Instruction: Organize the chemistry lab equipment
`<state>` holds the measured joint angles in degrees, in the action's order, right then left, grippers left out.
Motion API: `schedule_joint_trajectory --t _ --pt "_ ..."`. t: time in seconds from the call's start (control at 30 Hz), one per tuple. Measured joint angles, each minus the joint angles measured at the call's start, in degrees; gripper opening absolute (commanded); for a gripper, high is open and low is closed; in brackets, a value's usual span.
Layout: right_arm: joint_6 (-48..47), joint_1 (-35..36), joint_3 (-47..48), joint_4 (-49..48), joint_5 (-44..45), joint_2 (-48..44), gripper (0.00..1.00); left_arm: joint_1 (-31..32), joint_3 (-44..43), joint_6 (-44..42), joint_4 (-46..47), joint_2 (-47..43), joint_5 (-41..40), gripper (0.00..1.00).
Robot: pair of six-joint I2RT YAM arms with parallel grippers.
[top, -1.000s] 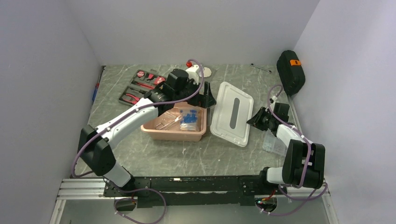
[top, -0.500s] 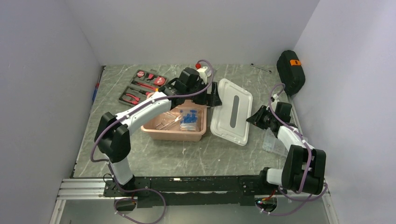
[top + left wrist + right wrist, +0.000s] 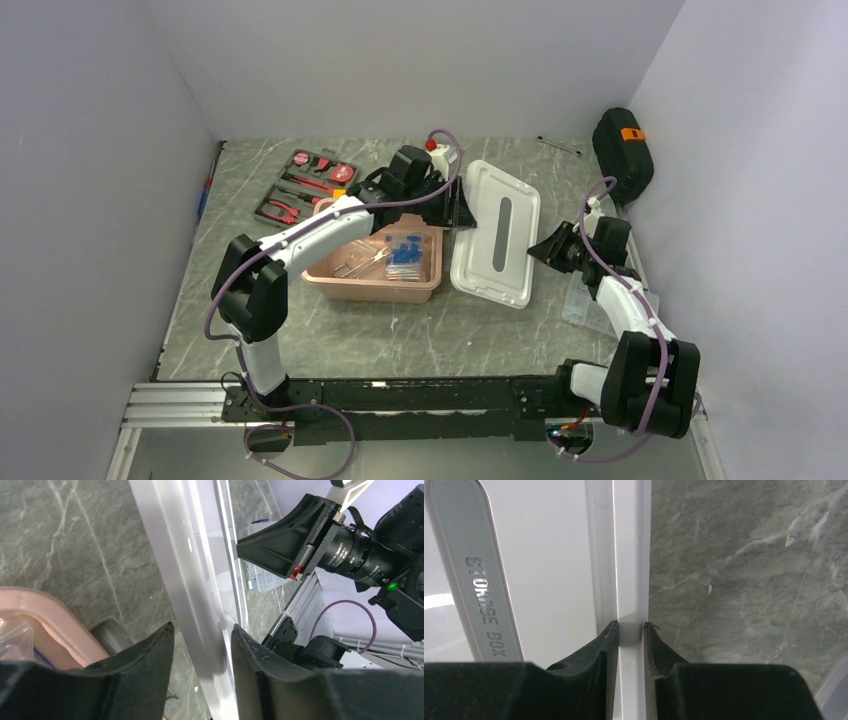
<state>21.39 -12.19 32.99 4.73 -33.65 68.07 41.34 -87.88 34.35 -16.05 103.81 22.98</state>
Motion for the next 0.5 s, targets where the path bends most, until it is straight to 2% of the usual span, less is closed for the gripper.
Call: schedule_joint_trajectory --t 0.1,0.3,0.33,0.43,0.47,0.5 --pt "-0.02 0.0 0.0 0.0 -0.52 -1.11 0.0 0.0 0.09 1.18 1.68 0.0 1.66 0.34" --pt "-1.05 -0.13 0.0 0.81 -1.36 -2.67 0.0 0.0 0.81 3.3 4.63 -0.02 4.59 0.03" --pt "-1.27 -0.17 0.0 1.11 -1.38 -2.82 0.0 0.0 0.92 3.48 4.85 -0.07 4.85 0.0" --pt "-1.95 -0.17 0.0 2.4 -1.44 -3.52 0.0 -0.04 1.6 3.54 5.11 -0.39 5.53 0.0" --pt "-2.01 -0.17 0.0 2.71 -1.55 -3.72 0.08 -0.07 1.73 3.39 5.01 -0.59 5.66 0.0" --pt "-2.16 -0.17 0.11 3.15 -1.75 -4.07 0.2 -0.07 1.9 3.17 4.92 -0.92 5.77 0.0"
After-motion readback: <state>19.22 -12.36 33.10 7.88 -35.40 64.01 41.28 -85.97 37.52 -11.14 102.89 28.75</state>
